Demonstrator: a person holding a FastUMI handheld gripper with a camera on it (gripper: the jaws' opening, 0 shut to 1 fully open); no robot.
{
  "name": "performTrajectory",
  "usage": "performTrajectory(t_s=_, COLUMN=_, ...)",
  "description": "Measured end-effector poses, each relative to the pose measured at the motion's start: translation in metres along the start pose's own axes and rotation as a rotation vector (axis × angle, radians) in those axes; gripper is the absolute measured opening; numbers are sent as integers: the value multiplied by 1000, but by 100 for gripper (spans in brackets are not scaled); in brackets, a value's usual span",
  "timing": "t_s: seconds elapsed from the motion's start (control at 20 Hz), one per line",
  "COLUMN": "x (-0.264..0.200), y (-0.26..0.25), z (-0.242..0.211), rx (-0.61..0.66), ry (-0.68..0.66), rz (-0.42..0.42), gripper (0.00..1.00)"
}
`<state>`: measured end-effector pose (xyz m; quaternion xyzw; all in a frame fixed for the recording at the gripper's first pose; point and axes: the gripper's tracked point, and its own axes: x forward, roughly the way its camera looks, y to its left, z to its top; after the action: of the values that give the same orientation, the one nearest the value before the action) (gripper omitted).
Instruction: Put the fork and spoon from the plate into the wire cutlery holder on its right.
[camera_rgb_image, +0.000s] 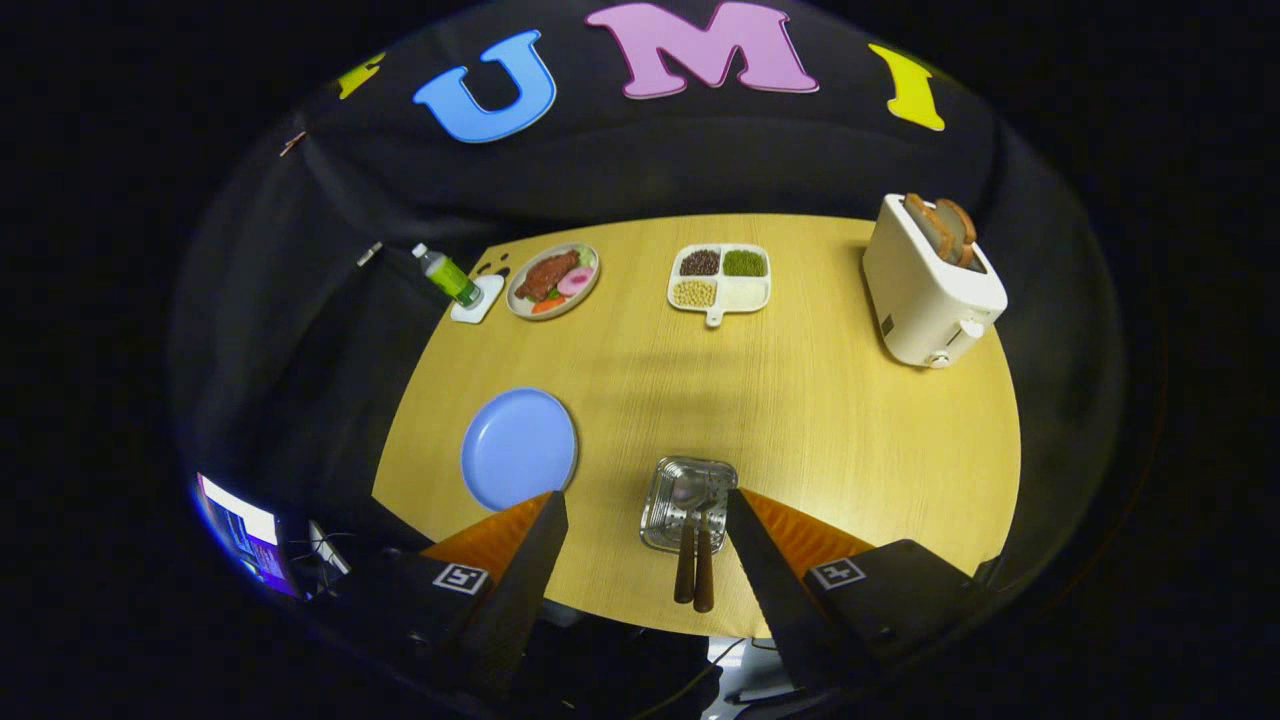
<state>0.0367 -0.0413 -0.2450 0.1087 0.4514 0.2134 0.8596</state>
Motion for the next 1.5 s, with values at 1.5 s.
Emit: performTrajectory(t_s=1.5, x=-116, y=11, z=55, rx=-111, ry=-610, rz=6, gripper=99)
